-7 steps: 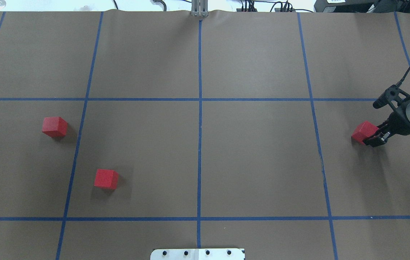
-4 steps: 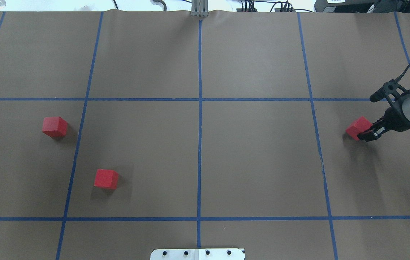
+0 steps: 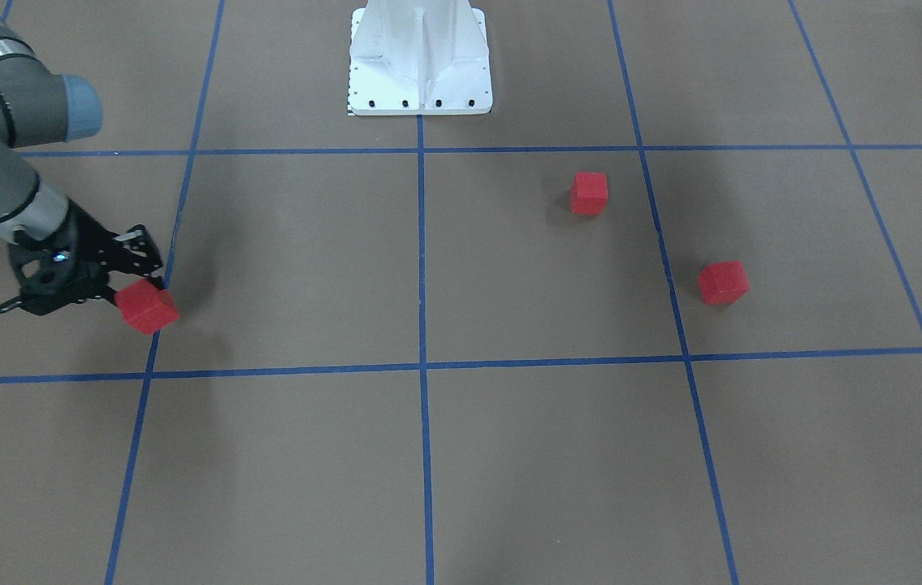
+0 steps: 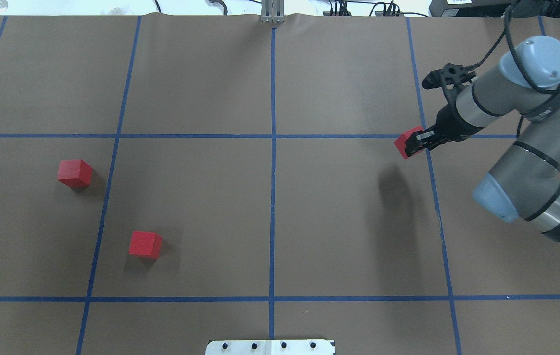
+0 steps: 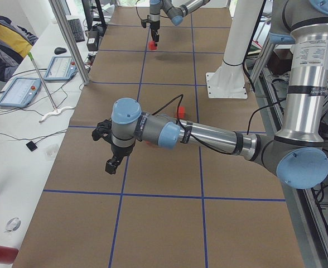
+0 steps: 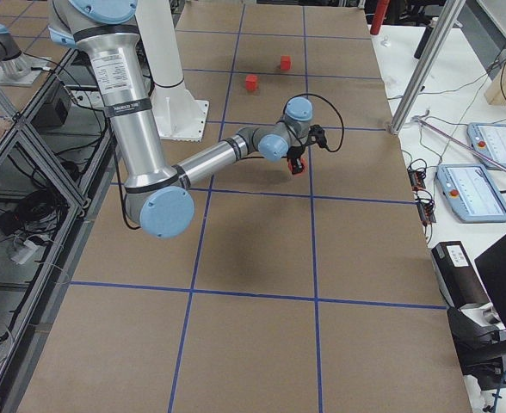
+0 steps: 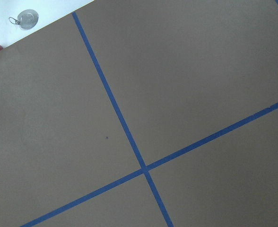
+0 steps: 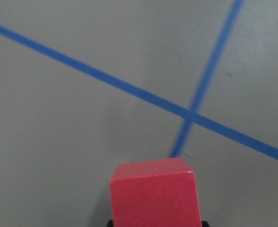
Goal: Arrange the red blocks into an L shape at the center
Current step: 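Carry the red cube with the right gripper to the table center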
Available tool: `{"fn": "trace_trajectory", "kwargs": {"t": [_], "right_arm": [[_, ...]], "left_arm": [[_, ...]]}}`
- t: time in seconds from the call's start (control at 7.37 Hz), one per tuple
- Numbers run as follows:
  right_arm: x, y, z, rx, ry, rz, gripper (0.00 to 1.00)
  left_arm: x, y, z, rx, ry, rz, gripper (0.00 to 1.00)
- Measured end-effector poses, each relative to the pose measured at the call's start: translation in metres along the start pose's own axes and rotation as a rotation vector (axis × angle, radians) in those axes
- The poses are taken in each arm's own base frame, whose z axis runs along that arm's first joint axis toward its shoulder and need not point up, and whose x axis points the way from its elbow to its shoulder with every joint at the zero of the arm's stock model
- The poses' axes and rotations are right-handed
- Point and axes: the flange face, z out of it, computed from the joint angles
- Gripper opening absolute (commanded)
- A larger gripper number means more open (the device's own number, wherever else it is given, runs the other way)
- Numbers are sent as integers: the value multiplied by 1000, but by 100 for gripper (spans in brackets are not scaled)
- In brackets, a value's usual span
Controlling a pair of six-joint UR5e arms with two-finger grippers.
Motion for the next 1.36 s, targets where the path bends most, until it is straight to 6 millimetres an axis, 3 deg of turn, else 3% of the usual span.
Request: {"fn": "trace_trajectory", "kwargs": {"t": [0.41, 0.68, 1.09, 1.22, 1.36], "right_arm": [[-157, -45, 32, -32, 50, 236, 0], [-234, -68, 65, -34, 103, 316, 0], [-298, -60, 97, -20, 142, 371, 0], [-306, -56, 103, -11, 152, 383, 0], [-309, -54, 107, -7, 158, 388, 8]], "left_arm": [[0, 0, 0, 0, 0, 0, 100], [0, 0, 0, 0, 0, 0, 100], [-1, 0, 1, -2, 1, -2, 100], [-2, 1, 2, -3, 1, -3, 100], [-2, 1, 2, -3, 1, -3, 100]]}}
